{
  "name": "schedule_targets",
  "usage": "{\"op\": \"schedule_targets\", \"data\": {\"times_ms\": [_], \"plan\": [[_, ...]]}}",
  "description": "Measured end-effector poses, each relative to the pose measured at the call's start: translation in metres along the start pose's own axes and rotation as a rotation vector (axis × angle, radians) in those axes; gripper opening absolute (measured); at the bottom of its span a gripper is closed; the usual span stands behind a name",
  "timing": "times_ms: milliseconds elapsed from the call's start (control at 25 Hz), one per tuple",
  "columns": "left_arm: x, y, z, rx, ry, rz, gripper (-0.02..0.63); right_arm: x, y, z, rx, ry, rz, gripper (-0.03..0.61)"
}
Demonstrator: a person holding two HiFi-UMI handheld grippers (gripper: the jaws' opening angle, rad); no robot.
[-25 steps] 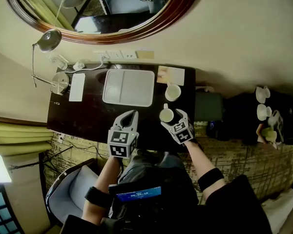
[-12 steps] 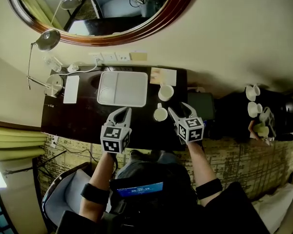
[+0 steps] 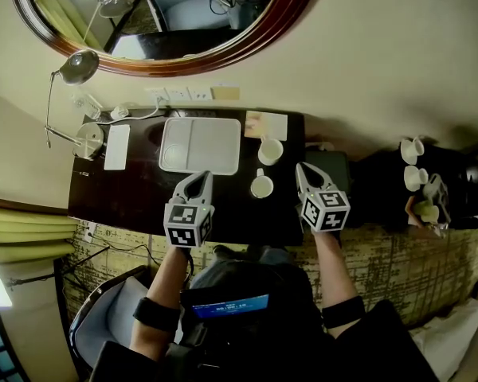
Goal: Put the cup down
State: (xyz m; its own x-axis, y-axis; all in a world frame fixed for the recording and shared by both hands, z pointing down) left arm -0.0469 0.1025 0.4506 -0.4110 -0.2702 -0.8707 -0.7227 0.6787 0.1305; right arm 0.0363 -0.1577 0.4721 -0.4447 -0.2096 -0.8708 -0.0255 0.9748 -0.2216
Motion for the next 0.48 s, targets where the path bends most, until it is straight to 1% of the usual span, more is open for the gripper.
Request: {"op": "schedule_targets", "data": {"times_ms": [160, 320, 480], "plan": [[-0.003, 0.0, 0.0, 0.02, 0.011, -0.013, 0.0, 0.002, 0.005, -0.001, 0.032, -0.003, -0.013, 0.002], [-0.005, -0.001, 0.003, 0.02, 0.002, -0.037, 0.0, -0.003, 0.002, -0.003, 0.031, 0.008, -0.018, 0.002], [-0.007, 0.0, 0.002, 0.016, 0.01, -0.019, 0.0, -0.006, -0.005, -0.003, 0.026, 0.014, -0.028, 0.002]]}}
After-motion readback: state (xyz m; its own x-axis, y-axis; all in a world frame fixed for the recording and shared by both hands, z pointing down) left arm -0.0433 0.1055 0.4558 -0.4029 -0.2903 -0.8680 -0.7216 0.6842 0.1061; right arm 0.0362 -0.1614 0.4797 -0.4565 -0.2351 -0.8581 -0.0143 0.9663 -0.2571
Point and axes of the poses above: the fingertips, and each gripper's own axes: z backward along the fingers, y to its left, x out of its top, the point moved 4 cm from there along z, backward along the fingers, and after that the axes turned 2 degrees about x, right-handed, at the moved point
